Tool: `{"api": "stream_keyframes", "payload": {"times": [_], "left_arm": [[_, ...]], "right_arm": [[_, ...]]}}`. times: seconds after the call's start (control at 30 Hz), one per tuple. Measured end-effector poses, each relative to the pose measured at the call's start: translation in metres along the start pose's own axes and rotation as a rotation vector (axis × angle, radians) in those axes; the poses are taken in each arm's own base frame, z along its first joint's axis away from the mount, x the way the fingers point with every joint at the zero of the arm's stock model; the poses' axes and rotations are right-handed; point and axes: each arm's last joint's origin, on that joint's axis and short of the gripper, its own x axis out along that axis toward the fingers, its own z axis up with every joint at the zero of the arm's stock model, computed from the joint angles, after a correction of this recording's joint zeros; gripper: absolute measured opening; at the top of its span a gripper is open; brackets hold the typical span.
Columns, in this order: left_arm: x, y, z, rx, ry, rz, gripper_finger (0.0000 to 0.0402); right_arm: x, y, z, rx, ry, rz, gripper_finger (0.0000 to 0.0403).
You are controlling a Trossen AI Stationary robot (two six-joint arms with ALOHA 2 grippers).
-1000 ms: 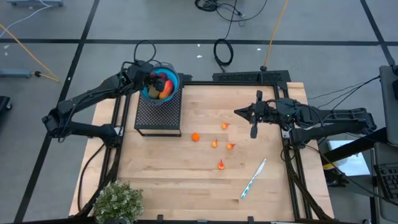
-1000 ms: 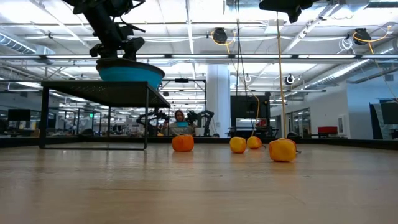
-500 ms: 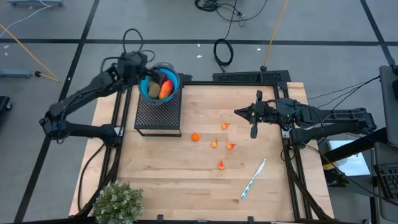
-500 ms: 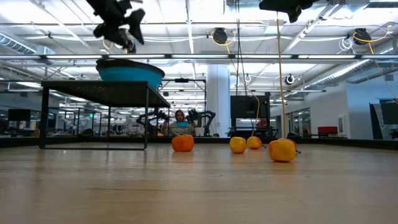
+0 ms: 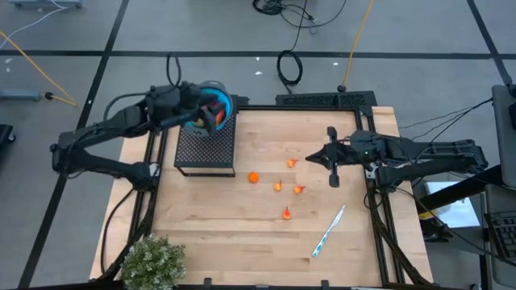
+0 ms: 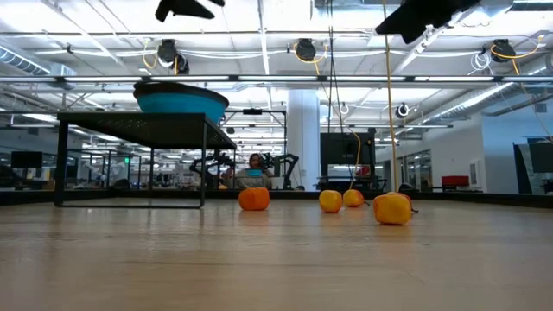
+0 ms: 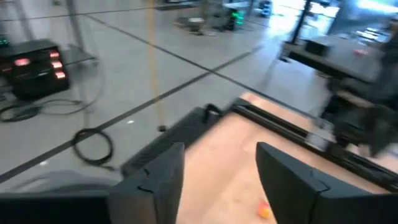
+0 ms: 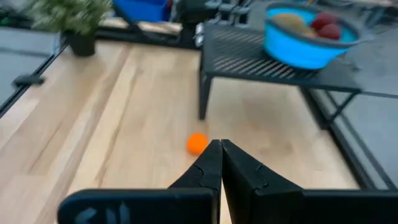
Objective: Pick & Place Fruit
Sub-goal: Put the top peach into the blue strainer bowl on the shelf
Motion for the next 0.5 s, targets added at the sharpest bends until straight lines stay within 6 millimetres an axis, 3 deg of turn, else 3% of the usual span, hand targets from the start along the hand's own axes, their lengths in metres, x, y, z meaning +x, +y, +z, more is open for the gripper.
{"api": "stream_keyframes", "payload": {"times": [0.2, 0.5], "left_arm": [[-0.009, -0.027, -0.007, 0.049, 0.020, -0.123, 0.0138], [-0.021, -0.052, -0.020, 0.100, 0.101, -0.257, 0.0047]], "right_arm": [[0.013, 0.003, -0.005, -0.064, 0.054, 0.096, 0.0000], [0.052, 0.007, -0.022, -0.155, 0.205, 0.149, 0.0000]]}}
